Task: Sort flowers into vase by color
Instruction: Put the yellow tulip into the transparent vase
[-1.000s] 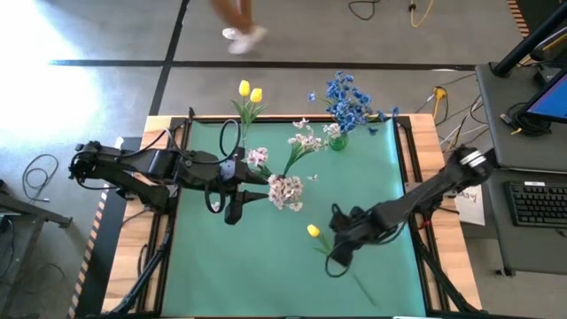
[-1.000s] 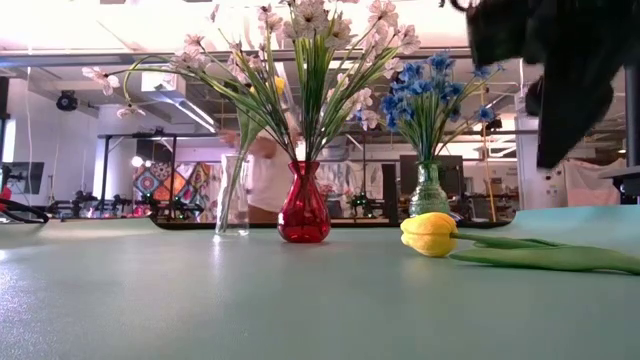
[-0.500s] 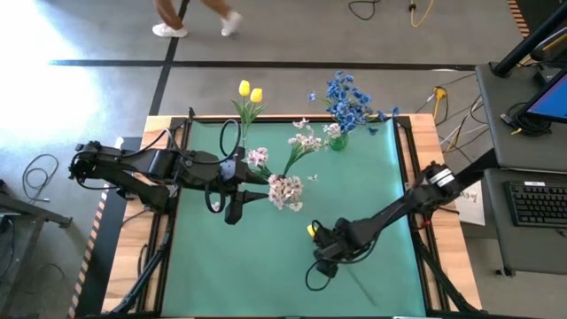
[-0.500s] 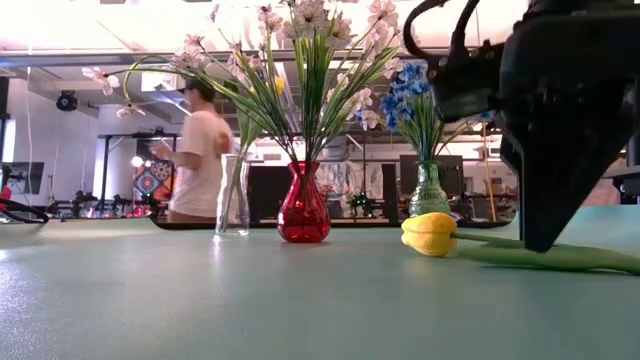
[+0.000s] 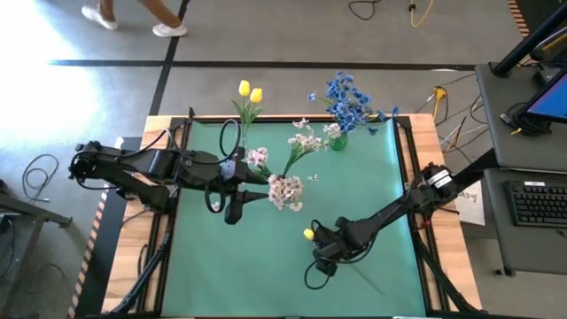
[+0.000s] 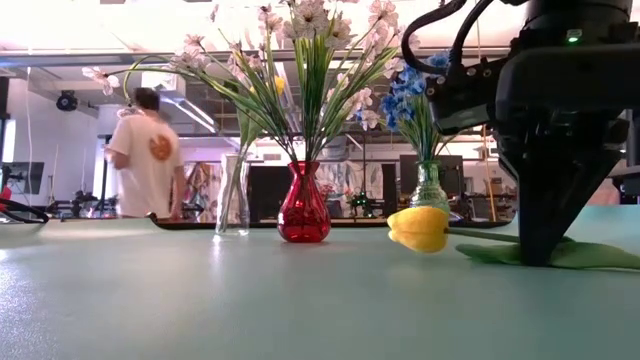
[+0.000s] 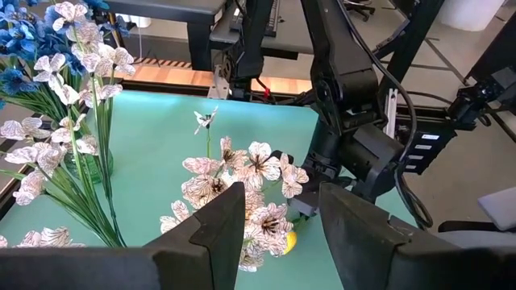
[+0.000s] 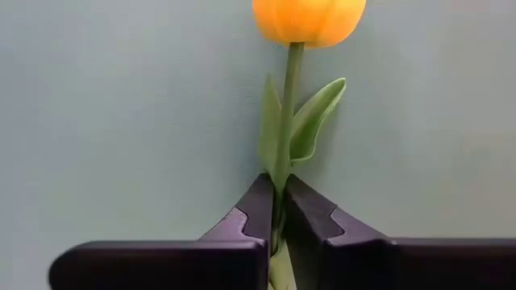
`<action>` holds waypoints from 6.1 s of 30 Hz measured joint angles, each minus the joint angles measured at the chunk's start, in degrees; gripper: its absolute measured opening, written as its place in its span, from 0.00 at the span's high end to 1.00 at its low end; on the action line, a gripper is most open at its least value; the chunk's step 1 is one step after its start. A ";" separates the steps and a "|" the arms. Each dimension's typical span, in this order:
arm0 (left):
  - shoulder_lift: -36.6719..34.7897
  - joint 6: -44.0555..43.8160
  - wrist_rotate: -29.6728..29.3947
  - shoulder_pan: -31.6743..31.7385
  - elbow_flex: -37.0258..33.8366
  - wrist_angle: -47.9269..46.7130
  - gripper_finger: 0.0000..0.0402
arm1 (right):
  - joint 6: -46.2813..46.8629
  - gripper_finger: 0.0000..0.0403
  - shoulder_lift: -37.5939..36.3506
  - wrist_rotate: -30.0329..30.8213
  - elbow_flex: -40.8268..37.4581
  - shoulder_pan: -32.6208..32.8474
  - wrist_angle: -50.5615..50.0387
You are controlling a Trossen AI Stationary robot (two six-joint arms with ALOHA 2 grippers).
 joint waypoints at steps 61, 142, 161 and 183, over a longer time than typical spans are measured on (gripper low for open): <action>14.47 10.35 11.37 -1.31 0.02 39.45 0.77 | -79.29 0.97 -31.74 14.14 -0.72 -2.27 65.86; -17.19 8.66 27.50 59.25 -38.20 57.99 1.00 | -68.56 0.48 -35.81 23.67 -0.66 -2.51 49.60; -7.49 10.25 27.02 61.51 -39.50 62.57 1.00 | -68.41 0.48 -35.81 23.67 -0.66 -2.52 49.47; -5.27 9.14 27.02 61.64 -40.15 61.92 1.00 | -69.31 0.48 -35.81 23.67 -0.68 -2.52 49.47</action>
